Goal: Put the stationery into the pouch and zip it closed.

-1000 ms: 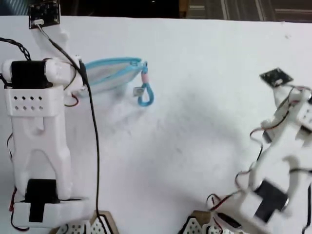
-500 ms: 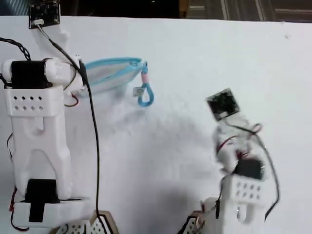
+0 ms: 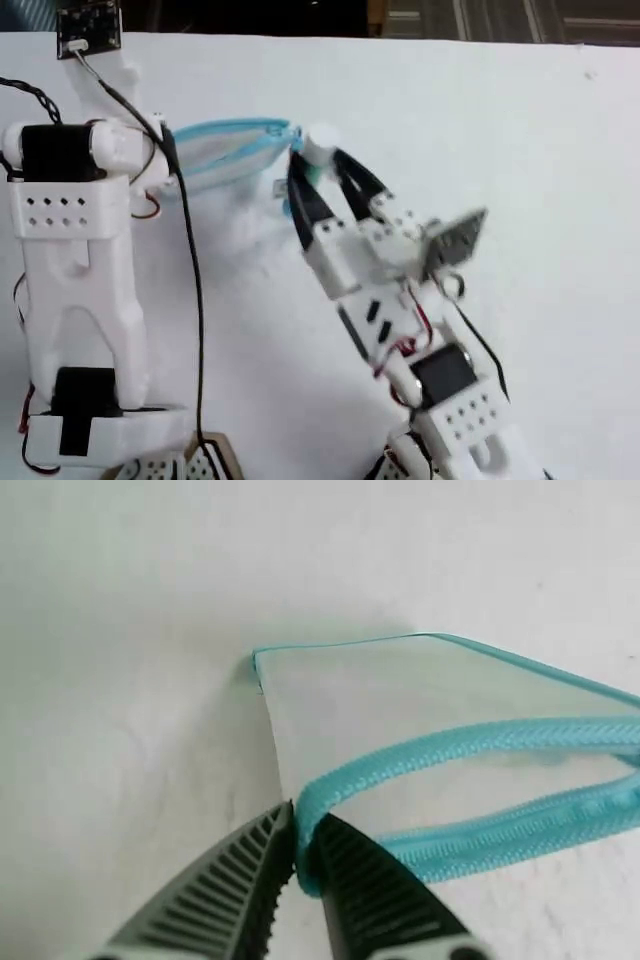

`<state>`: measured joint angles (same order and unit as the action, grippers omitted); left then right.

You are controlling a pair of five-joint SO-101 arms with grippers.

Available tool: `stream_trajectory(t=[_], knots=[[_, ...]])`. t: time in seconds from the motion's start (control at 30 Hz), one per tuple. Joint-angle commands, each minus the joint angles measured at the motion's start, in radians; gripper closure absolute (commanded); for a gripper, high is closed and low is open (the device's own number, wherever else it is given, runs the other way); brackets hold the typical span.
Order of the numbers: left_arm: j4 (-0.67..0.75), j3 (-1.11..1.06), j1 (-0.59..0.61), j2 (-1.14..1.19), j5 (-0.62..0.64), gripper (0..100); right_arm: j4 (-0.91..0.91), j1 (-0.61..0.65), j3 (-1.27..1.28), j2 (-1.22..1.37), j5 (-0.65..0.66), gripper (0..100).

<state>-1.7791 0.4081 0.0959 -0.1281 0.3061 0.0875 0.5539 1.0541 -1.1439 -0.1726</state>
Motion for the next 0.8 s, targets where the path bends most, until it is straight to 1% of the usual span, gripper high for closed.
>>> stream_trajectory(t=[0.0,0.13,0.3,0.43,0.5,0.77], knots=[[0.0,0.014,0.012,-0.008,-0.008,98,-0.093,0.012,-0.184,0.18,-0.011,98.1],[0.0,0.014,0.012,-0.008,-0.008,98,-0.154,0.015,-0.377,0.401,-0.011,98.1],[0.002,0.015,0.013,-0.008,-0.008,98,-0.153,0.056,-0.523,0.588,-0.011,98.1],[0.002,0.015,0.013,-0.008,-0.008,98,-0.154,0.13,-0.535,0.68,-0.006,98.1],[0.002,0.017,0.013,-0.008,-0.008,98,-0.154,0.139,-0.532,0.722,-0.006,98.1],[0.002,0.018,0.013,-0.008,-0.008,98,-0.154,0.097,-0.529,0.786,-0.006,98.1]])
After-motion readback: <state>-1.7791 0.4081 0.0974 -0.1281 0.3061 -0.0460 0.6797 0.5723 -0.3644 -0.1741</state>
